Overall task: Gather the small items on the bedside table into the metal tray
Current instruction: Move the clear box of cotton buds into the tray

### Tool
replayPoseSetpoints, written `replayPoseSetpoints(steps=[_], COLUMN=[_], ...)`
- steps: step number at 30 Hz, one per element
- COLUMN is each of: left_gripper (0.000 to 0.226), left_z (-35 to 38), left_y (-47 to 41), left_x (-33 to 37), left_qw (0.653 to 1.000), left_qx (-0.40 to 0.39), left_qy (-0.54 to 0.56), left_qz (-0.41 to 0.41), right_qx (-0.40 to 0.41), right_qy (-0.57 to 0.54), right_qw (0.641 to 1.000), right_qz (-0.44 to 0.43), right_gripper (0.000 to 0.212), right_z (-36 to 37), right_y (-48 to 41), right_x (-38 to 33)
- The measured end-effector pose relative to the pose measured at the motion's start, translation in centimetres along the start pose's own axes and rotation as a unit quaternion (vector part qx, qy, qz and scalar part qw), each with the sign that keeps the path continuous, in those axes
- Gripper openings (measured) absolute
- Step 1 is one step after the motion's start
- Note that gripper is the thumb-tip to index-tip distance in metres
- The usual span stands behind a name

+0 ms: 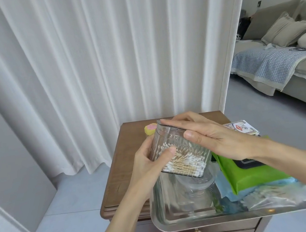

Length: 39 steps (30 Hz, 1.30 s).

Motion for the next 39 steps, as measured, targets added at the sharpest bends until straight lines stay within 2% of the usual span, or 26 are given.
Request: replayPoseSetpoints(steps=[4, 10, 14, 17, 19, 21, 23, 26, 29, 32, 35, 37, 39], left_gripper=[0.043, 0.046, 0.048, 0.051, 0.052, 0.051, 0.052, 0.056, 0.057, 0.051, 0.057, 0.057, 0.057], left_z=[0.2, -0.2, -1.3, -2.9, -4.8, -6.5, -6.9, -6.1, -5.5, -4.2, -1.4, -0.3, 0.1], left_y=[0.1, 0.2, 0.4, 0.4, 0.4, 1.2, 2.9, 5.8, 7.9, 9.1, 9.2, 8.9, 8.3], left_x=[-0.3, 0.5, 0.9, 1.5, 2.1, 2.3, 1.6, -0.8, -3.2, -3.8, -3.9, -4.1, -4.1], left_qw=[1.000, 0.998, 0.997, 0.995, 0.988, 0.974, 0.964, 0.955, 0.973, 0.994, 0.998, 0.994, 0.987], left_qx=[0.012, 0.030, 0.034, 0.062, 0.132, 0.215, 0.258, 0.276, 0.222, 0.105, -0.022, -0.048, -0.055], left_qy=[0.024, 0.015, -0.001, -0.054, -0.060, -0.049, -0.065, -0.094, -0.035, 0.012, -0.039, -0.080, -0.134], left_qz=[0.006, 0.053, 0.068, 0.059, 0.058, 0.040, 0.007, -0.048, -0.042, -0.024, -0.036, -0.059, -0.065], right_qx=[0.007, -0.030, -0.097, -0.146, -0.113, -0.041, -0.006, -0.026, -0.054, -0.012, 0.034, 0.059, 0.042], right_qy=[0.039, 0.008, 0.012, 0.029, 0.055, 0.058, 0.077, 0.219, 0.278, 0.263, 0.251, 0.256, 0.247], right_qw=[0.999, 1.000, 0.995, 0.989, 0.992, 0.997, 0.996, 0.970, 0.946, 0.949, 0.955, 0.956, 0.962], right_qz=[-0.014, -0.004, -0.003, 0.010, 0.021, 0.029, 0.042, 0.104, 0.157, 0.176, 0.156, 0.129, 0.110], right_gripper=[0.049, 0.055, 0.059, 0.075, 0.086, 0.088, 0.081, 0.058, 0.042, 0.036, 0.034, 0.034, 0.042], right_z=[0.7, 0.7, 0.5, 0.8, 0.1, -1.1, -1.7, -1.1, 0.3, -0.1, -0.7, -0.8, -0.3], right_y=[0.2, 0.0, -1.6, -3.4, -4.6, -5.2, -4.7, -2.4, 0.3, 2.5, 4.1, 4.9, 5.7], right_x=[-0.4, -1.3, -1.7, -1.2, -1.0, -1.0, -0.9, -0.6, -0.4, -0.5, -0.8, -1.3, -1.7])
Point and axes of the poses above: each hand's wrist, its own y-axis away from the middle knuckle, its own z-axis out of the palm, x = y × z, the point moved 6 cm from there along -y, towards the middle knuckle, and after that the axes turned 8 degrees about -z, right-handed, at the moved point
